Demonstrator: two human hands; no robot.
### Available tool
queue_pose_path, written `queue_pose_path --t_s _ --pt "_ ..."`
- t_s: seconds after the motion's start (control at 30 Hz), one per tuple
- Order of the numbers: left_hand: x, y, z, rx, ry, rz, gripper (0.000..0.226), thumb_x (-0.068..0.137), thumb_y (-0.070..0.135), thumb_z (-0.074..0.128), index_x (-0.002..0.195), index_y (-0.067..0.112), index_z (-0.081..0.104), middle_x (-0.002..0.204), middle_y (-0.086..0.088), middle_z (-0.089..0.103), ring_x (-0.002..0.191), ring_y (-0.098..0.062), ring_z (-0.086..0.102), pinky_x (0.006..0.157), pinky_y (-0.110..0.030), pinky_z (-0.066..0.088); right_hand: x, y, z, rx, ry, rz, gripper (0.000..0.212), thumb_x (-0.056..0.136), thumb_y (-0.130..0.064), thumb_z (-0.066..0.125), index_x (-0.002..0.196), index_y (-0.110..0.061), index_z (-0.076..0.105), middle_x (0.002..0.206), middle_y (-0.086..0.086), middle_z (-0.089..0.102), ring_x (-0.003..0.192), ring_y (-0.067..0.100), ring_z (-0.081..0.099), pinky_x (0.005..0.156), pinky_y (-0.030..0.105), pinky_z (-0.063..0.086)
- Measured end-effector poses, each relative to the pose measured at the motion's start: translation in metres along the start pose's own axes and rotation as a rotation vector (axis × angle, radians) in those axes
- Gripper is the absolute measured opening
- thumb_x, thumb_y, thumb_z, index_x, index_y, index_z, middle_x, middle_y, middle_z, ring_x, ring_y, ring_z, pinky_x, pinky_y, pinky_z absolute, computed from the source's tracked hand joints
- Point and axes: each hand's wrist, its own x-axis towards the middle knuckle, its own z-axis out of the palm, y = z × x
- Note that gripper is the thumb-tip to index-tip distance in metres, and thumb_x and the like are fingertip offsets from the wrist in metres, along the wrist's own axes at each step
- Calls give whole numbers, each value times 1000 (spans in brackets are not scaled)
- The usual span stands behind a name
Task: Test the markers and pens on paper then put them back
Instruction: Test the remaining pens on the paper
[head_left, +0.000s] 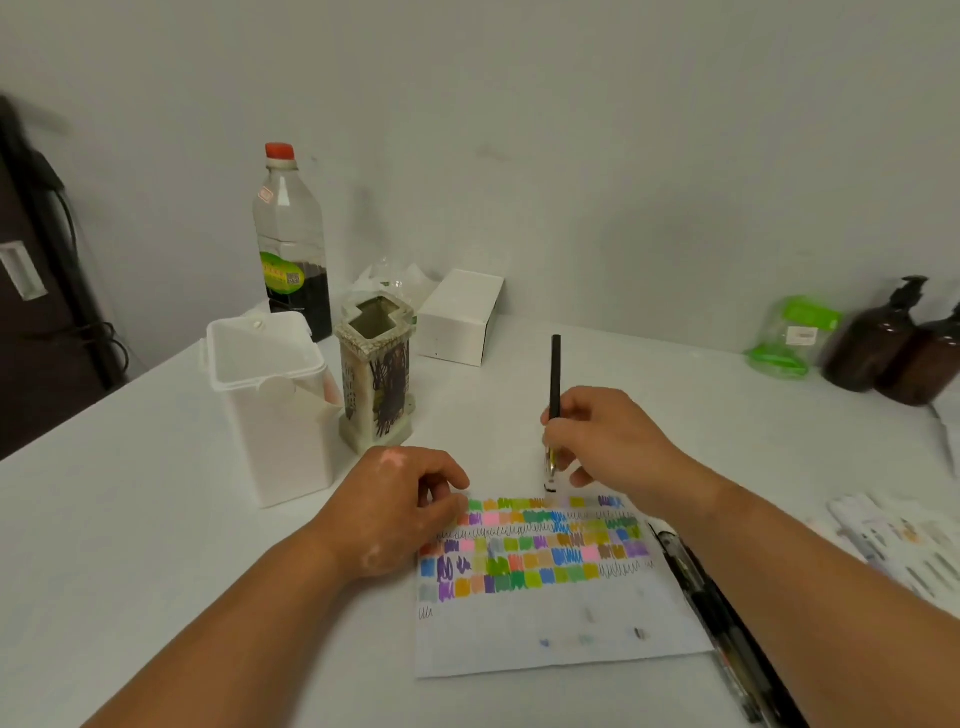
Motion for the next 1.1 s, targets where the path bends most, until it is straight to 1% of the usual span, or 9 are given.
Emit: queue_pose_path --t_s 0.13,0.2,0.3,0.43,0.57,0.67,0.8,0.9,1.1 --pt "-3 10 -1 -20 68 38 13 89 48 64 98 41 71 84 27 65 90 7 59 66 -11 51 -49 -7 6 384 -51 -4 15 77 -14 74 92 -14 71 88 5 79 78 20 78 60 24 57" --pt "-7 19 -4 -78 65 110 29 87 67 53 98 46 68 93 31 63 95 4 58 71 -7 48 -64 -2 13 465 -40 -32 9 82 -10 73 87 -18 74 91 5 79 83 21 78 61 23 58" --pt "-10 28 -3 -89 -14 165 45 80 82 44 105 51 64 99 30 62 96 -2 58 75 -11 50 -76 11 24 473 -15 -68 23 90 -4 70 85 -25 77 91 5 79 87 22 77 66 28 61" --pt "-9 31 2 -97 -71 211 27 87 57 55 100 38 70 91 24 66 89 -4 62 74 -15 51 -78 20 31 450 -42 -72 18 89 -10 74 91 -28 79 83 5 77 77 21 76 69 32 62" --pt "-8 27 -3 -91 -85 156 21 87 55 54 94 39 65 94 24 64 92 -2 63 71 -16 55 -76 26 28 532 63 -64 18 92 -12 71 90 -28 79 69 11 72 63 21 69 62 32 60" --pt "-9 27 -3 -68 -83 152 10 96 45 53 101 42 61 99 23 64 98 -1 60 76 -19 56 -77 26 29 536 86 -106 20 92 -8 71 86 -26 77 68 11 72 61 22 69 60 30 58" --pt "-11 38 3 -30 -154 245 27 104 38 41 124 35 59 108 20 65 102 -2 61 84 -14 50 -81 21 36 465 63 -193 22 92 -7 72 88 -28 78 72 5 74 66 21 71 60 27 59" --pt "-10 41 4 6 -168 297 29 105 38 37 118 31 62 101 20 64 94 -3 60 80 -12 47 -81 21 40 468 70 -202 20 91 -10 74 89 -29 77 71 1 73 63 18 70 60 26 58" --pt "-10 42 1 -1 -173 319 28 104 41 41 119 31 62 95 14 68 84 -10 65 73 -25 53 -83 19 43 502 64 -216 13 90 -14 77 87 -26 76 67 3 72 61 19 70 59 25 57"
